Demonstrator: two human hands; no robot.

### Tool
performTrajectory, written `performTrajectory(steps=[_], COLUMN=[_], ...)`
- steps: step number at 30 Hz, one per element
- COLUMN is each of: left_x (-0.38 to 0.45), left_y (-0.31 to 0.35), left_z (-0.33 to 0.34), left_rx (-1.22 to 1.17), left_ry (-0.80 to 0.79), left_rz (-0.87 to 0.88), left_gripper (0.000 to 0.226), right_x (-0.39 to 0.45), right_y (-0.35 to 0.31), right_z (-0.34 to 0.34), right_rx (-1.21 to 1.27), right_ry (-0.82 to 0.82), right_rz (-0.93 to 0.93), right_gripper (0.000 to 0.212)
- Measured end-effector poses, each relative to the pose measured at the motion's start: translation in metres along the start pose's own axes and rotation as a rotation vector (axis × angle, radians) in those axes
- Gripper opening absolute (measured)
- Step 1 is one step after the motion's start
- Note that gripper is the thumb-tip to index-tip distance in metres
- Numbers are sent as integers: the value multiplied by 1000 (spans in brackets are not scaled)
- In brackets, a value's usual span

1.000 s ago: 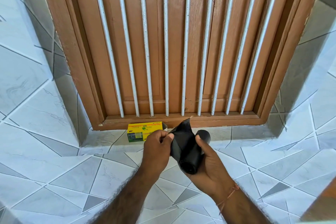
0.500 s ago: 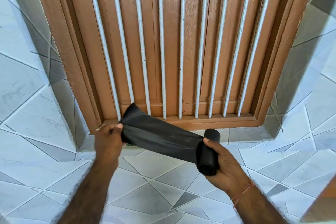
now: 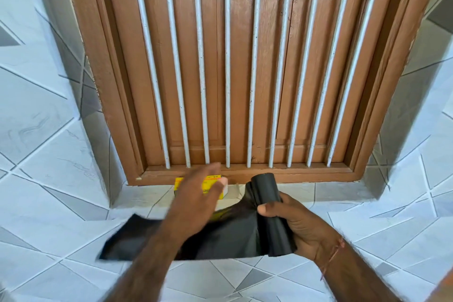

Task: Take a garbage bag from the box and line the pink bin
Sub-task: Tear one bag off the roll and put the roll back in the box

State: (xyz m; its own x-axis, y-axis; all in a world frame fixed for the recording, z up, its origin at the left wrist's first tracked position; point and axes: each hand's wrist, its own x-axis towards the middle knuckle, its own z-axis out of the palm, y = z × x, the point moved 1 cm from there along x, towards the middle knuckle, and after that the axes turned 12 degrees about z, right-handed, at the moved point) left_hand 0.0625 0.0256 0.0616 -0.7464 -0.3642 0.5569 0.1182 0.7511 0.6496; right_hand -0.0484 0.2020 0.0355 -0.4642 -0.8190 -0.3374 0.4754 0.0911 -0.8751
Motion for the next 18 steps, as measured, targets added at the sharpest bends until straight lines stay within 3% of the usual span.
performTrajectory(steps=[3, 6, 8, 10, 13, 18], left_x=[7, 3, 3, 7, 16, 29], left_y=[-1, -15, -23, -25, -21, -23], left_z=[30, 39, 36, 30, 23, 4], left_rx=[-535, -729, -769, -744, -540, -261], left_ry=[-342, -429, -410, -412, -478, -474], left_rz=[-183, -329, -326, -295, -215, -174], left_gripper=[41, 48, 32, 23, 30, 25], right_x=[1, -3, -6, -6, -3, 3], right_y=[-3, -6, -7, -4, 5, 15], right_z=[5, 1, -7, -17, -31, -48], right_rx=[-35, 3, 63, 135, 235, 256], right_ry=[-127, -163, -134, -98, -36, 95], right_rz=[6, 25, 30, 66, 114, 130], right_gripper=[58, 58, 57, 57, 63, 88])
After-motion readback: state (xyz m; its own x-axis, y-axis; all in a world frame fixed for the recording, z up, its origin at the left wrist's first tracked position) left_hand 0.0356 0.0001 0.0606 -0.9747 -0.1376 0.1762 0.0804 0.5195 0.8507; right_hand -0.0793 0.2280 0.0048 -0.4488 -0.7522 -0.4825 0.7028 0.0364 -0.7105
